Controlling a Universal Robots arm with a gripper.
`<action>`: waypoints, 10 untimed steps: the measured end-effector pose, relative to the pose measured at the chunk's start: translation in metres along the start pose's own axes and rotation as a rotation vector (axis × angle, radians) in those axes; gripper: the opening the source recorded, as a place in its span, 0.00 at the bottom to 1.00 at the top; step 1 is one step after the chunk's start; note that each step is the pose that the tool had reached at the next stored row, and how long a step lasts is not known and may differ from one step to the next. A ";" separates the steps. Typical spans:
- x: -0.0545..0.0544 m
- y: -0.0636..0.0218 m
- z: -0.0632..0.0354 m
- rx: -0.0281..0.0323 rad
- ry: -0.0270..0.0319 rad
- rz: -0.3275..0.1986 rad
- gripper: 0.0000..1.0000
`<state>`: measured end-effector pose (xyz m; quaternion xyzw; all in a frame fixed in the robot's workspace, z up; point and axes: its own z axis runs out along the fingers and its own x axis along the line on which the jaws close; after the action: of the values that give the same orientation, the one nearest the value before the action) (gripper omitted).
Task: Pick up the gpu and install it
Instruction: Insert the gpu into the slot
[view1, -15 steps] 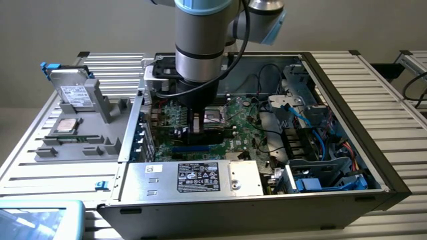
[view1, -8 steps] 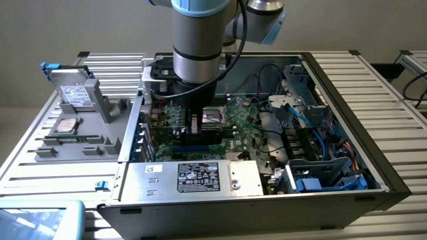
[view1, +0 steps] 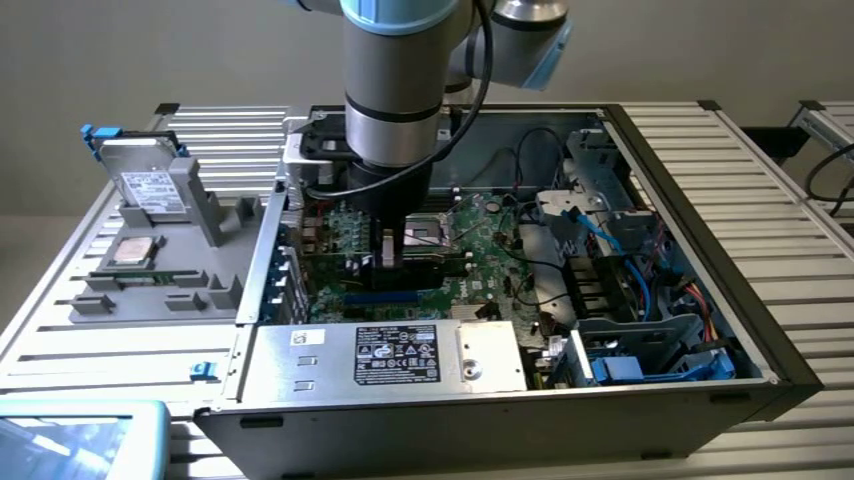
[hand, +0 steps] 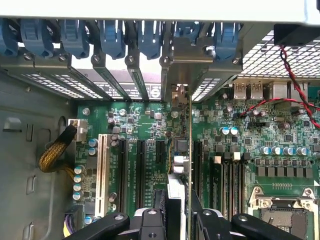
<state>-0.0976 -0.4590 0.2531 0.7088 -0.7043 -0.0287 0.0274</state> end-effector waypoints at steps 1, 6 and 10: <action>0.000 0.0000 0.0000 0.0003 0.0001 0.000 0.29; 0.000 -0.0001 0.0000 0.0026 0.0001 0.000 0.29; -0.001 0.0005 0.0004 0.0027 -0.0001 0.001 0.29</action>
<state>-0.0981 -0.4580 0.2527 0.7086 -0.7046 -0.0278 0.0264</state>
